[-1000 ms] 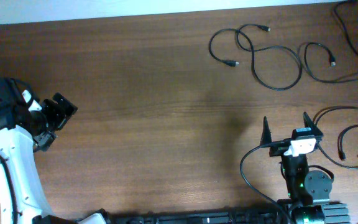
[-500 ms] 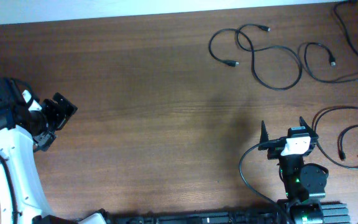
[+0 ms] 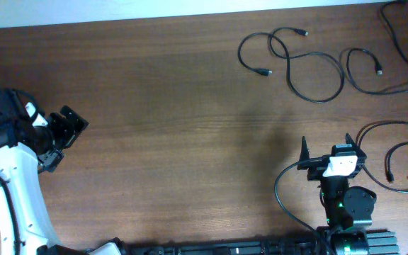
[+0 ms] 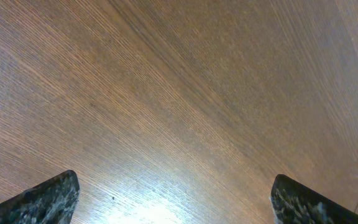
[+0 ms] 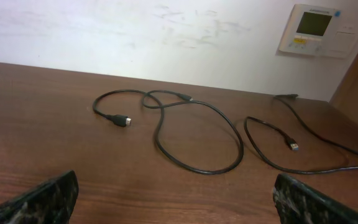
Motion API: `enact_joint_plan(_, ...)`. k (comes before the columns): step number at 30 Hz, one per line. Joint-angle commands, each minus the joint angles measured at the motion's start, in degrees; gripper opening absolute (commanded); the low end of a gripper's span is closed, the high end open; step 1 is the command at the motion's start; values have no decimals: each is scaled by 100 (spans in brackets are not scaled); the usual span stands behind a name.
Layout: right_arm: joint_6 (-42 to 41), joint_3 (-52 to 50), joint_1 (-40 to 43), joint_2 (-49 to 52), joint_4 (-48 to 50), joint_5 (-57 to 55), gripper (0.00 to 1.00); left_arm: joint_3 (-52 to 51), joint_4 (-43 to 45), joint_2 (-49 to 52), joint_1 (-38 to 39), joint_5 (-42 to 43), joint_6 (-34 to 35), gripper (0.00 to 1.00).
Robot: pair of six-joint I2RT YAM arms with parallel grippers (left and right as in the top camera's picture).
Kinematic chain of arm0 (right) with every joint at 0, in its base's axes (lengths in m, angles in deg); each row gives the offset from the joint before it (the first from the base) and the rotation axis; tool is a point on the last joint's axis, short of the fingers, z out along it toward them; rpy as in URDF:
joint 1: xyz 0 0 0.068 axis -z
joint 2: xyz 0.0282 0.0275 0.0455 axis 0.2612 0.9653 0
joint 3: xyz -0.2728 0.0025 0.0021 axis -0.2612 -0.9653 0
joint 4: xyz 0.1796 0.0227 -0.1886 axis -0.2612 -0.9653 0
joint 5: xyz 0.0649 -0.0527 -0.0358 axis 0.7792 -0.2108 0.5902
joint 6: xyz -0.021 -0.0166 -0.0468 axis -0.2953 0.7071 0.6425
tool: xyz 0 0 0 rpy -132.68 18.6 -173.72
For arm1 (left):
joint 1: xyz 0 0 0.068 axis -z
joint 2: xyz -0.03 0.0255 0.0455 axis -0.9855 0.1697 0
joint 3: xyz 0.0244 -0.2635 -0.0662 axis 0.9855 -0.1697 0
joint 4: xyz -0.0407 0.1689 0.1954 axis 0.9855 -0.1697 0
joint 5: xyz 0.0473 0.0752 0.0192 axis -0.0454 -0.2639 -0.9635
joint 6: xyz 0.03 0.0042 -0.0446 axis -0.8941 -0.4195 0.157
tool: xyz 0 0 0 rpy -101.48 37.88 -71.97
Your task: Untangle cables
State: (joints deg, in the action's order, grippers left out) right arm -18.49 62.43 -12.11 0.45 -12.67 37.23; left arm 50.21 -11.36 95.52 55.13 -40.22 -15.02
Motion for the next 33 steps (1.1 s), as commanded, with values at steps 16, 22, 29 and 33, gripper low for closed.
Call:
enact_joint_plan(16,-26,-42,42,-55,-24,-66,99,28,385,-2103,1950,-1495,52,99)
enact_joint_plan(22,-26,-42,42,-55,-24,-66,99,-1213,925,-4301,2719,-1845,-15,99)
enact_joint_plan(29,-26,-42,42,-55,-24,-66,99,-3847,2481,-6863,2774,-1801,-24,99)
enact_joint_plan(33,-26,-42,42,-55,-24,-66,99,-5268,3676,-7696,2774,-1777,-35,98)
